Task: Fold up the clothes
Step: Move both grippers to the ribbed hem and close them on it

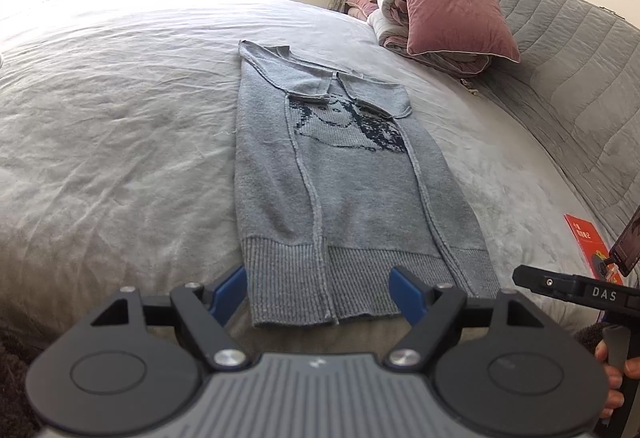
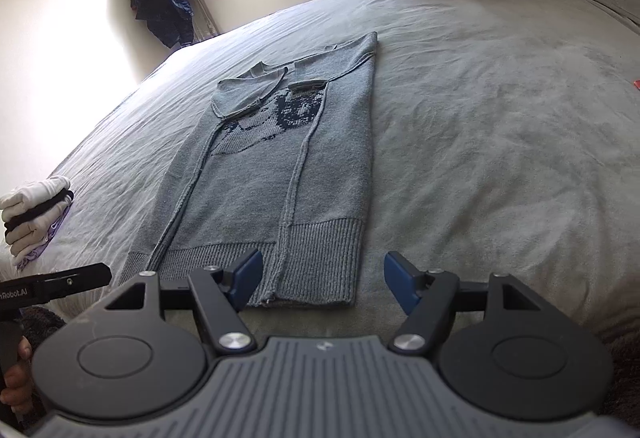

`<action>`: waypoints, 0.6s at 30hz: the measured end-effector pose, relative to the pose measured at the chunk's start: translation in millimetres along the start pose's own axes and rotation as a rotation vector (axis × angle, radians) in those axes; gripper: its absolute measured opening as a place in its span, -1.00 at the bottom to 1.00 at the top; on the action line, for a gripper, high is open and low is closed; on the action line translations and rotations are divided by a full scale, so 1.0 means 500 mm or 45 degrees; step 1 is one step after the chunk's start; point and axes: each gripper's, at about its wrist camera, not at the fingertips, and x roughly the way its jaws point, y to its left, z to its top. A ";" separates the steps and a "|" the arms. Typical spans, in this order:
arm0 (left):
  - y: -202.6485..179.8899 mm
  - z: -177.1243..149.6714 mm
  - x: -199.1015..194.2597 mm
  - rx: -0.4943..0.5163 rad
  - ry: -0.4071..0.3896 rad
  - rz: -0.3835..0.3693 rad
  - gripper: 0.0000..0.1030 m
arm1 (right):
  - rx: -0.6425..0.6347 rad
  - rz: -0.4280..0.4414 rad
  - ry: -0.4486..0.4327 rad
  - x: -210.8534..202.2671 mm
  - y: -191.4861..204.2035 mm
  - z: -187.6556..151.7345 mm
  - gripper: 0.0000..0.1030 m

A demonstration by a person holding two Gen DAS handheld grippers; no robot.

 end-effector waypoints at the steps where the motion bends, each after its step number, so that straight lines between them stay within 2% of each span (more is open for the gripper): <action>1: 0.009 0.006 0.002 -0.012 0.016 0.003 0.54 | 0.002 -0.002 0.006 -0.002 -0.007 0.002 0.38; 5: 0.060 0.035 0.009 -0.091 0.098 -0.060 0.54 | -0.015 0.020 0.032 -0.015 -0.043 0.017 0.38; 9: 0.102 0.056 0.035 -0.186 0.215 -0.183 0.54 | 0.097 0.126 0.073 -0.016 -0.095 0.037 0.38; 11: 0.114 0.062 0.044 -0.207 0.251 -0.196 0.54 | 0.147 0.168 0.102 -0.010 -0.115 0.044 0.38; 18: 0.154 0.084 0.049 -0.225 0.350 -0.246 0.49 | 0.230 0.198 0.257 0.004 -0.150 0.075 0.30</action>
